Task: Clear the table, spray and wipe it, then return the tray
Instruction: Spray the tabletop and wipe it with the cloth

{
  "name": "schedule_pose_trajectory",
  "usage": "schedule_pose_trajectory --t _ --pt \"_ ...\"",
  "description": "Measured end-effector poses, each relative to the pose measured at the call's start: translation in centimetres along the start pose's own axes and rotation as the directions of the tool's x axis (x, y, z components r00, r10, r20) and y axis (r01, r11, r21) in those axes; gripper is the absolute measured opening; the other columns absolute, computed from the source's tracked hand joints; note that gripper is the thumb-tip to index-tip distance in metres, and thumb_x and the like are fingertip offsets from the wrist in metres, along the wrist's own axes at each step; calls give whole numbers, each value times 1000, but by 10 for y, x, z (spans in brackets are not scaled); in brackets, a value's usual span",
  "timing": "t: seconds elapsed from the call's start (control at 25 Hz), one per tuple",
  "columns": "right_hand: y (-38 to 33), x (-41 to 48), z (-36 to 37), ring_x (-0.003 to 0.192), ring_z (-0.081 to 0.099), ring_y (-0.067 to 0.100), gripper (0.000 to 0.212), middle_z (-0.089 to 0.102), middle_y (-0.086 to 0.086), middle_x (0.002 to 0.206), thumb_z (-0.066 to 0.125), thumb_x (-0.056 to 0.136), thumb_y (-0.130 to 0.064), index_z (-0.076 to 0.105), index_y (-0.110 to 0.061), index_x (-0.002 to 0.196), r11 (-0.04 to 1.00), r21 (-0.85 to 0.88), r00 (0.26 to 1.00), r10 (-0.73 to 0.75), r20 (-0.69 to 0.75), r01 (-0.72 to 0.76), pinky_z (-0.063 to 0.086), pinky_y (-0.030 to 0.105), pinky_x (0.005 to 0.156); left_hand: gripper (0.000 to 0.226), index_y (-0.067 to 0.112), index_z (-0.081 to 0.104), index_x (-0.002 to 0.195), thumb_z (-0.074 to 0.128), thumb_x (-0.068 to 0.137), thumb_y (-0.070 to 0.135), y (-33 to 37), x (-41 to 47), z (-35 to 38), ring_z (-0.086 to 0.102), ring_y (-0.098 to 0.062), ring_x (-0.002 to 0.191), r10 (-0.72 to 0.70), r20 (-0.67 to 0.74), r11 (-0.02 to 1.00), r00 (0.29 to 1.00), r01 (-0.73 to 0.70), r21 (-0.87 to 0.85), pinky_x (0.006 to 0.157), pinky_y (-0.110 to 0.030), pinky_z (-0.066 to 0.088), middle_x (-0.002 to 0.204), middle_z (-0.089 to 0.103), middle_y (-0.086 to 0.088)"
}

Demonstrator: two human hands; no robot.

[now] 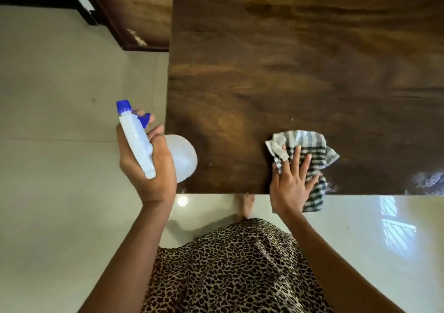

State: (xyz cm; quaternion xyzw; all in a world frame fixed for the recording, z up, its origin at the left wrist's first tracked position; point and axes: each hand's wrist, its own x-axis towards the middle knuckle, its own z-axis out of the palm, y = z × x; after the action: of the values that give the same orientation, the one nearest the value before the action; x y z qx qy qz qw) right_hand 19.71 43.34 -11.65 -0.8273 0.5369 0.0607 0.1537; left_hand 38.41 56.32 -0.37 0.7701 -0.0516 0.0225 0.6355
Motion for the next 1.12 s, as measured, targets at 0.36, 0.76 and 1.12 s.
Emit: schedule_pose_trajectory --t 0.36,0.76,1.12 --pt "-162 -48 41 142 -18 29 59 -16 0 157 29 99 -33 -3 -30 149 699 -194 724 -640 257 688 -10 56 113 40 51 54 99 49 74 21 -19 -50 -135 66 -19 97 -27 -61 984 998 37 173 90 -50 51 93 67 22" --pt "24 -28 7 143 -9 22 57 -3 -5 153 46 94 -12 27 -17 147 914 -54 912 -394 118 402 -1 55 115 30 22 59 104 54 74 21 -9 -50 -123 58 4 70 -132 -6 976 991 131 176 72 -30 48 76 62 25" --pt "-89 13 13 143 -16 25 59 -13 -3 157 34 98 -28 7 -26 149 836 -101 837 -518 175 539 -12 49 111 36 5 56 112 51 78 15 2 -21 -64 58 -19 81 -44 115 984 992 23 176 75 -37 50 90 61 1"
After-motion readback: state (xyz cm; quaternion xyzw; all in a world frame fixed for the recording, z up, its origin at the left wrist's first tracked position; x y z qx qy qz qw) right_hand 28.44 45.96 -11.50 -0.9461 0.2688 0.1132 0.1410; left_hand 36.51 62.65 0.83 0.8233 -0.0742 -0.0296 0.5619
